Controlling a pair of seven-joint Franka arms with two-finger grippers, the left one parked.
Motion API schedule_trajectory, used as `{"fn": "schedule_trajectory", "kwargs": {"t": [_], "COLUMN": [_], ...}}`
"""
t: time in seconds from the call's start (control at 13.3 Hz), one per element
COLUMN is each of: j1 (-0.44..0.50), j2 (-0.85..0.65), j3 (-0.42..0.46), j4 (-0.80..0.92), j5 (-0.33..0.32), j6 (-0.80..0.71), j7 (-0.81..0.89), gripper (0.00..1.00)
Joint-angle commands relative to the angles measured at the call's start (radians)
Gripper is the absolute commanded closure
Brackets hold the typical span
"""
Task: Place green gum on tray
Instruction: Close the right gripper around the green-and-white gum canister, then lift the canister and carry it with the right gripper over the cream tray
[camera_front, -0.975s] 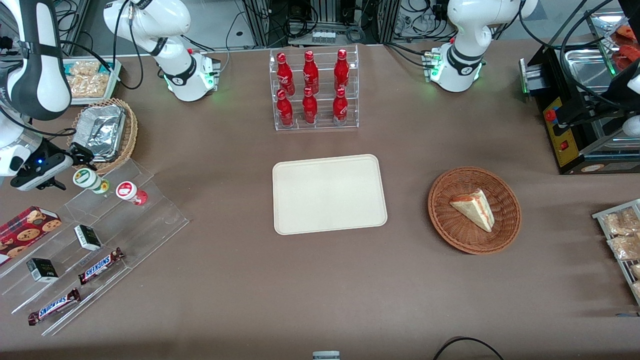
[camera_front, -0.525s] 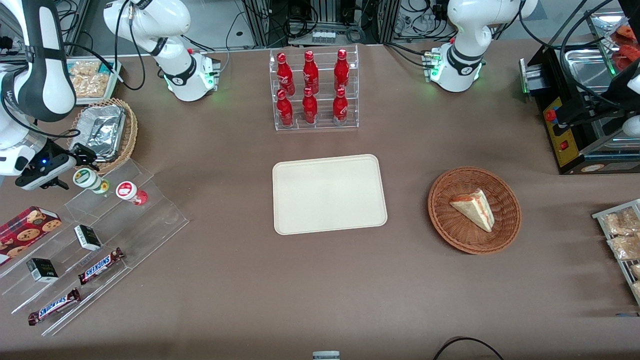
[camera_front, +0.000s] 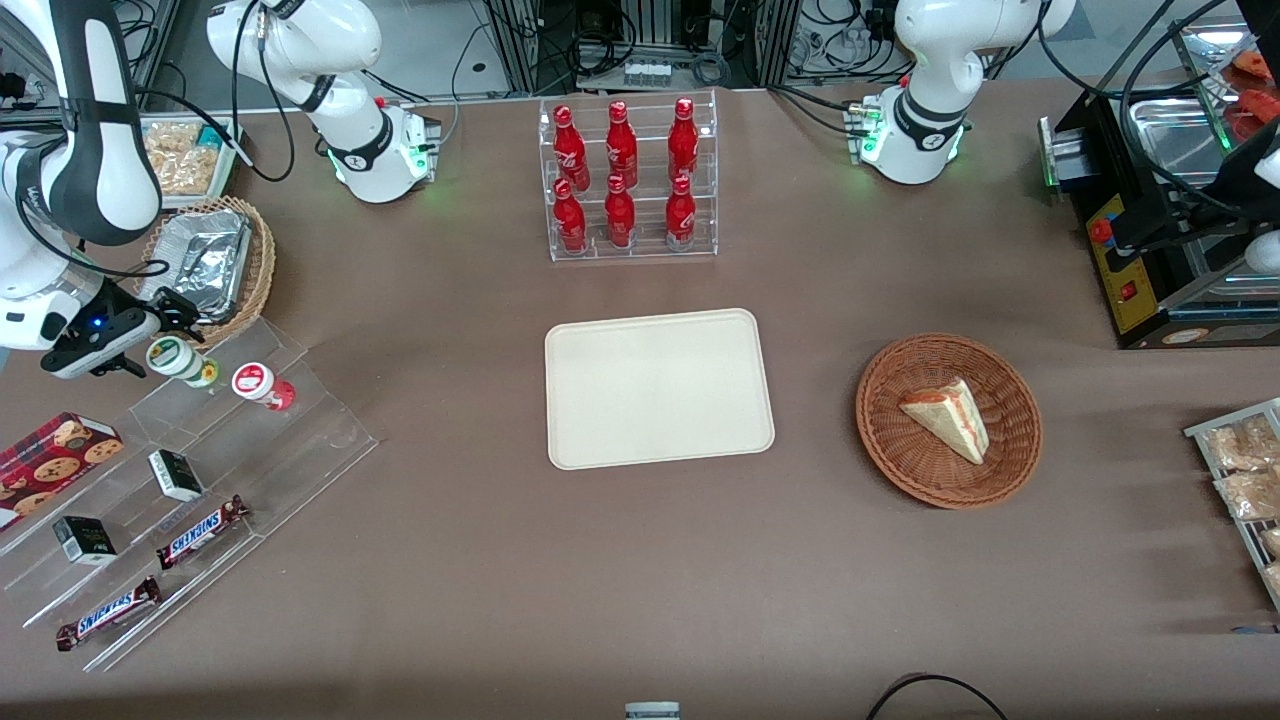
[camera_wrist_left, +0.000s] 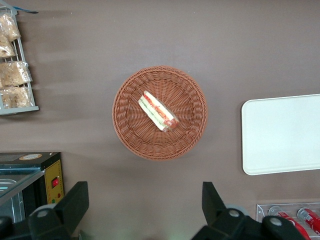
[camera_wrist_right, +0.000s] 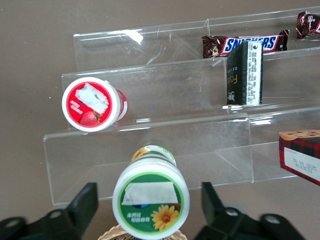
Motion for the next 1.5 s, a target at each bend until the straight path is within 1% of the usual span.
{"fn": "schedule_trajectory", "kwargs": {"t": [0.0, 0.22, 0.38, 0.45, 0.67, 0.75, 0.9, 1.2, 1.43], "j1": [0.009, 0.012, 0.015, 0.016, 0.108, 0.146, 0.25, 0.485, 0.68], "j2": [-0.006, -0.01, -0.013, -0.013, -0.007, -0.004, 0.004, 0.022, 0.108], "j3": [-0.009, -0.009, -0.005, 0.003, 0.008, 0.009, 0.009, 0.011, 0.011], "j4": [-0.013, -0.001, 0.042, 0.085, 0.289, 0.349, 0.395, 0.406, 0.496], "j5": [-0.006, -0.004, -0.004, -0.004, -0.006, -0.006, -0.007, -0.004, -0.001], "j6": [0.022, -0.004, -0.059, -0.114, -0.397, -0.48, -0.54, -0.541, -0.539], "j7": [-0.01, -0.003, 0.001, 0.013, 0.143, 0.202, 0.354, 0.733, 1.041], "gripper": [1.0, 1.0, 1.0, 1.0, 1.0, 1.0, 1.0, 1.0, 1.0]}}
